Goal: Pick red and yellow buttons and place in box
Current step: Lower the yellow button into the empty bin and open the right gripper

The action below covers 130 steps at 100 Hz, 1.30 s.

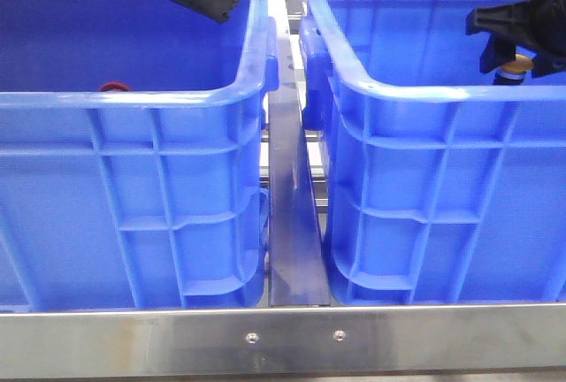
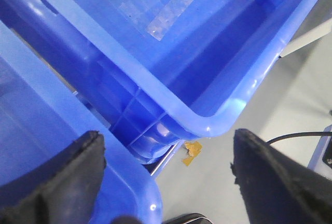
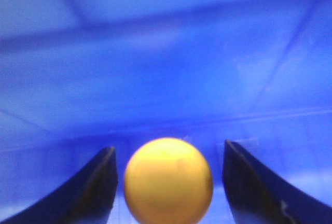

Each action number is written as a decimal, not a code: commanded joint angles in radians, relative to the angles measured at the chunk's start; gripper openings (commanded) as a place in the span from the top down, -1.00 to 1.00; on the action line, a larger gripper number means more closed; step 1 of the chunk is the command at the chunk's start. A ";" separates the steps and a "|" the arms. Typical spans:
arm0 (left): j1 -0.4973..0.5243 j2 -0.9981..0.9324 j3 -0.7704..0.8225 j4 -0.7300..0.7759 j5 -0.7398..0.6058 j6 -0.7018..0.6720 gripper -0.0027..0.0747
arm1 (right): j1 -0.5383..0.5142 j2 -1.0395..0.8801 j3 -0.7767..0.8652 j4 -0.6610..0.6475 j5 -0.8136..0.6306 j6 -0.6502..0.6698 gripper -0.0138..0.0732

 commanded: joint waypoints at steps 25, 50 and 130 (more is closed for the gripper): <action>-0.006 -0.023 -0.033 -0.025 -0.049 -0.001 -0.34 | -0.004 -0.211 -0.029 -0.001 0.011 -0.033 -0.41; -0.006 -0.023 -0.033 -0.025 -0.050 -0.001 -0.34 | -0.005 -0.382 -0.027 -0.030 0.243 -0.033 -0.40; 0.093 -0.072 -0.033 -0.016 -0.024 -0.051 -0.31 | -0.005 -0.981 0.418 -0.036 0.443 -0.032 0.73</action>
